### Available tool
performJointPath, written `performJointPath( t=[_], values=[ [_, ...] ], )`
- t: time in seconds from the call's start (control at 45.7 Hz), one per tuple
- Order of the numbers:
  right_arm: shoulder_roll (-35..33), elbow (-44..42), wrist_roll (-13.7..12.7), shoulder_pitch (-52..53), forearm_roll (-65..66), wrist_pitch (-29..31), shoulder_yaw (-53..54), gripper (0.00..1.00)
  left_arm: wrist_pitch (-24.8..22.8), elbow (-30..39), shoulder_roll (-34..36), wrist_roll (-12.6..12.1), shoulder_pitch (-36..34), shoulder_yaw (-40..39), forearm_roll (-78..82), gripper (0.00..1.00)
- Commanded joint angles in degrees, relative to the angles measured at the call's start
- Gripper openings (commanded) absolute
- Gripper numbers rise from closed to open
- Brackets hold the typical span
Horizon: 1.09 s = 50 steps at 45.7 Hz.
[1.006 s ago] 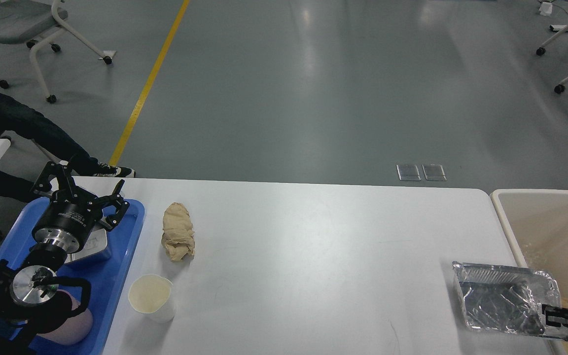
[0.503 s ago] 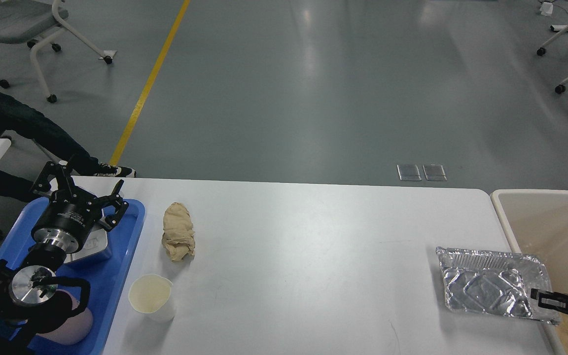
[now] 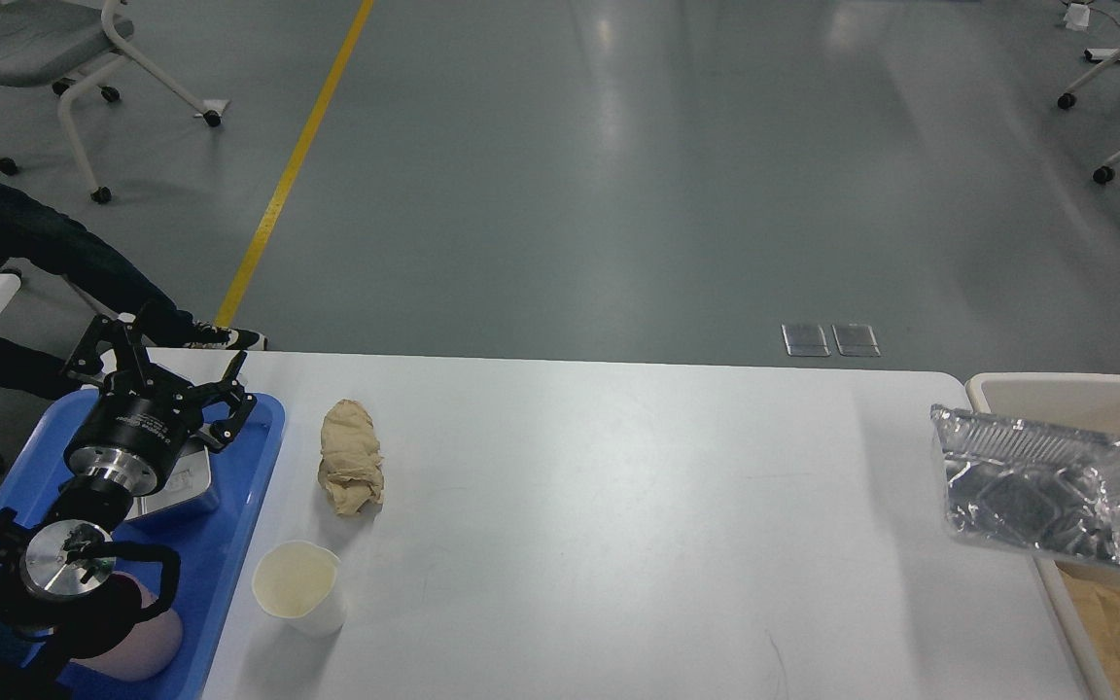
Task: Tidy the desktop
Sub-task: 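Lift the foil tray with the right gripper and carry it toward the table center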
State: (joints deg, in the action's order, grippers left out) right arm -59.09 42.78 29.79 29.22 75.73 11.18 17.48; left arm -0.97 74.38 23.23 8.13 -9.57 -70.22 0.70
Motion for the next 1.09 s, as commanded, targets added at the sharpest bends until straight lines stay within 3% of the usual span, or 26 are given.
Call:
performJointPath(
  t=[0.0,0.306,0.481,0.678,0.853,1.071],
  values=[
    [-4.36,3.89,-0.17,4.35,-1.72,4.89,0.19,0.00,-0.08,0.07,0.41,-0.04,-0.01,0.00,0.00,0.96],
    [-17.28,17.06,-0.26,9.72,-3.04,11.32,0.19,0.00,-0.26,0.15,1.55,-0.04,0.25,0.00,0.00,0.96],
    [-18.70,19.89,-0.78,9.72,-3.04,11.49,0.27,0.00,-0.17,0.15,1.55,-0.04,0.34,0.00,0.00,0.96],
    [-14.39,20.33,-2.45,11.47,-2.25,11.58,0.27,0.00,-0.43,0.68,2.25,-0.13,0.43,0.09,0.09,0.96],
    [-7.63,20.06,-5.61,14.11,2.05,11.76,-0.08,0.00,-0.08,0.77,3.83,-1.01,0.43,1.84,0.09,0.96],
    [1.77,19.54,-11.24,16.31,4.78,12.02,-0.87,0.00,-0.08,0.51,5.24,-5.14,0.25,2.55,0.09,0.96]
  ],
)
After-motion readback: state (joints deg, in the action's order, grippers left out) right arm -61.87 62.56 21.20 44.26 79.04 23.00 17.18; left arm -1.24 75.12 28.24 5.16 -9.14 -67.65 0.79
